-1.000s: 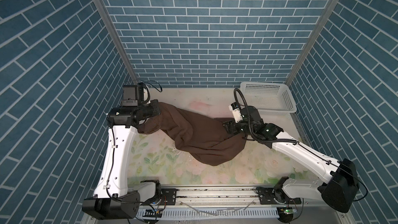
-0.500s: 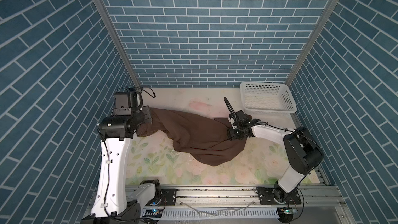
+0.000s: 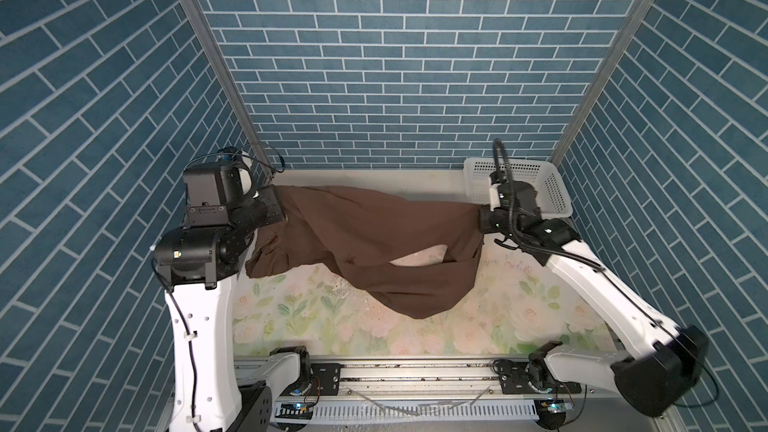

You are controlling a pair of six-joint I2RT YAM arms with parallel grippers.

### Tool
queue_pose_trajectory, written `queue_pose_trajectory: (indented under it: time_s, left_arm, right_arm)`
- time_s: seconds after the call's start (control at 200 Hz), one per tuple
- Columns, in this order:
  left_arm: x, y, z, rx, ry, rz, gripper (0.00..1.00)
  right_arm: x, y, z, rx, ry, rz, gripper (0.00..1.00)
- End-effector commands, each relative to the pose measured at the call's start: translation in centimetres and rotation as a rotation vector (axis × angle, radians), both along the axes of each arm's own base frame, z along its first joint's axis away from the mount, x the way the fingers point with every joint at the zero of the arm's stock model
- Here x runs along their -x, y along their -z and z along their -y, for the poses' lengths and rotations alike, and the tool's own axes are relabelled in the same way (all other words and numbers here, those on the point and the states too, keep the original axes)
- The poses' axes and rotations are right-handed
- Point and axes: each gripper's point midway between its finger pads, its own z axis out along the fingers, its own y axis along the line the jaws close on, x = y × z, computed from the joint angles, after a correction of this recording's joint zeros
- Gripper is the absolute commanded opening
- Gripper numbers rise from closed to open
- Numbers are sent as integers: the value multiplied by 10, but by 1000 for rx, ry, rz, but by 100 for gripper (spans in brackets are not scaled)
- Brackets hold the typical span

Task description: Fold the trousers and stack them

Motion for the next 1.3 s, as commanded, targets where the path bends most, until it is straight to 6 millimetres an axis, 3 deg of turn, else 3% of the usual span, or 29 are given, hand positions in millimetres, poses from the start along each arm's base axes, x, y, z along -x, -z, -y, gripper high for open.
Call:
queue_pose_trajectory:
  time_s: [0.0, 0.14, 0.25, 0.35, 0.445, 0.625, 0.82, 0.99, 1.075, 1.2, 1.295]
  left_arm:
    - [15, -50, 16, 58, 70, 168, 0]
    - [34, -86, 25, 90, 106, 265, 0]
    - [51, -109, 29, 97, 122, 330, 0]
    - [62, -117, 29, 93, 119, 358, 0]
    - [59, -105, 27, 93, 104, 330, 0]
    - [41, -51, 13, 78, 30, 187, 0]
    - [27, 8, -6, 39, -68, 35, 0]
    - [24, 48, -13, 16, -101, -64, 0]
    - [21, 73, -13, 32, -108, -109, 0]
    - [17, 109, -9, 71, -105, -168, 0]
    - [15, 132, -8, 83, -107, -220, 0]
  right_arm:
    - [42, -66, 62, 56, 168, 139, 0]
    - [91, -130, 96, -24, 214, 286, 0]
    - [118, -167, 117, -65, 245, 389, 0]
    - [124, -183, 123, -68, 259, 444, 0]
    - [109, -174, 119, -24, 276, 419, 0]
    - [58, -118, 81, 18, 217, 309, 0]
    - [-2, -25, 25, 56, 105, 78, 0]
    - [-31, 8, -5, 13, 52, 43, 0]
    - [-45, 38, -22, 13, 17, -14, 0]
    - [-54, 128, -48, 40, -44, -223, 0]
    - [-41, 192, -45, 76, -18, -413, 0]
